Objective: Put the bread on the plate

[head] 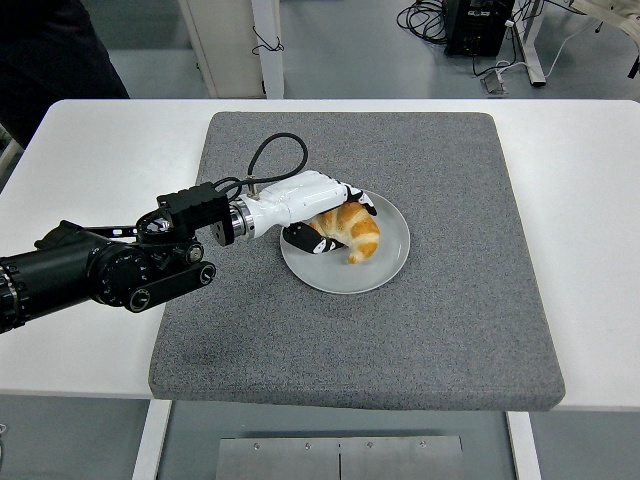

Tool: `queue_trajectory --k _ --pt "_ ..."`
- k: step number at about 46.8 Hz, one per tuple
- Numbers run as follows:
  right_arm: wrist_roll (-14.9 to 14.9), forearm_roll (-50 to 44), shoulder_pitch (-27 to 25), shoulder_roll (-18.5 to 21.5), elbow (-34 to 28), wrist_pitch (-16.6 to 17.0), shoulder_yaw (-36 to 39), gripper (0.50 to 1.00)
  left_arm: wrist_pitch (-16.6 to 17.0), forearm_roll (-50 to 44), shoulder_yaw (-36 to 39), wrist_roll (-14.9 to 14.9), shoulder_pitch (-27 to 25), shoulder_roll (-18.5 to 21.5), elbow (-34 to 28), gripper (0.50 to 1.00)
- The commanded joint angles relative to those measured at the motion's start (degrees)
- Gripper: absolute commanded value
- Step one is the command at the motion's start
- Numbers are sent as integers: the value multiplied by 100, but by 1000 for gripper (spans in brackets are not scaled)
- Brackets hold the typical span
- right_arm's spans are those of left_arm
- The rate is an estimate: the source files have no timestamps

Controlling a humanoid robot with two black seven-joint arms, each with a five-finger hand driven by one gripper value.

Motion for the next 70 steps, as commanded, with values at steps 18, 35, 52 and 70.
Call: queue_trajectory --k 18,35,52,70 --pt "0 0 0 0 0 0 0 1000 -1 0 79 0 1 -24 8 769" --pt "0 0 0 0 0 0 0 1000 -53 -44 79 0 18 -24 0 864" --pt "0 0 0 0 0 0 0 1000 -808 -385 -26 -123 -70 28 -62 951" --pt "0 0 0 0 0 0 0 1000 -1521 -1072 -369 -299 -298 266 -62 964"
